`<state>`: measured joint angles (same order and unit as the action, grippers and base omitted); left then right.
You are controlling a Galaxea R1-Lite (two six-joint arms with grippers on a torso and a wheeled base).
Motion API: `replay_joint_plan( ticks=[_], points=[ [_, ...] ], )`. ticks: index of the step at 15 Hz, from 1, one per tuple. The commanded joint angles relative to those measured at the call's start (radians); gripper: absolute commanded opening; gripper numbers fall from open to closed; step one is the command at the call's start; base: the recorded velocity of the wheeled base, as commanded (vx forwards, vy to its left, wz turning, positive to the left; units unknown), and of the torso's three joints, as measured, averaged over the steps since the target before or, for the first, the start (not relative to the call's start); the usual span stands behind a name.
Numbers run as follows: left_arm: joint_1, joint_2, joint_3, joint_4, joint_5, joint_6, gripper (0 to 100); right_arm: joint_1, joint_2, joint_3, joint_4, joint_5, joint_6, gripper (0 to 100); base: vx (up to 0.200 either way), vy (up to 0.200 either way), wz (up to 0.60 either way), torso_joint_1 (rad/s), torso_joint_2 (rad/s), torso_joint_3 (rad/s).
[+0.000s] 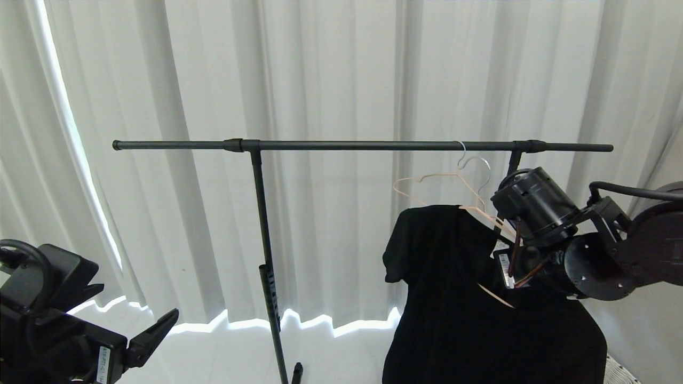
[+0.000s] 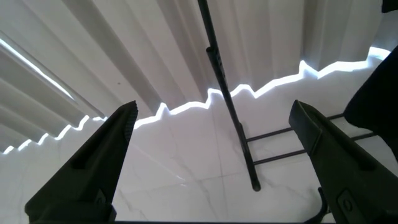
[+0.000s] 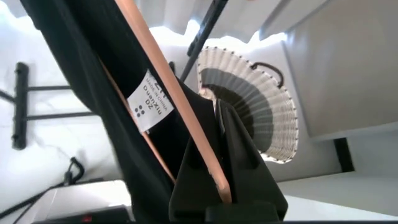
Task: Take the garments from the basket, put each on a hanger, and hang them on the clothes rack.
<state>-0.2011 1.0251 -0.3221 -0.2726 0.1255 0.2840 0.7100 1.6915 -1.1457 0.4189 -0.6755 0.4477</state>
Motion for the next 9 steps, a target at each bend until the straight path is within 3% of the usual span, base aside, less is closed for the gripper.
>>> replay_joint_plan(
  ticks=[1, 7, 9],
  points=[
    [0.000, 0.000, 0.000, 0.000, 0.000, 0.000, 100, 0.000, 0.016, -0.009, -0.005, -0.004, 0.000, 0, 0.200, 0.000, 0.00, 0.002, 0.01, 0.002],
    [-0.001, -0.019, 0.002, 0.000, -0.003, 0.000, 100, -0.003, 0.000, -0.009, -0.080, 0.001, -0.046, 0, 0.200, 0.000, 0.00, 0.002, 0.00, 0.005],
    [-0.001, -0.028, 0.003, 0.000, -0.003, 0.000, 100, -0.027, -0.009, -0.008, -0.144, 0.011, -0.116, 0, 0.200, 0.000, 0.00, 0.002, 0.00, 0.000]
  ],
)
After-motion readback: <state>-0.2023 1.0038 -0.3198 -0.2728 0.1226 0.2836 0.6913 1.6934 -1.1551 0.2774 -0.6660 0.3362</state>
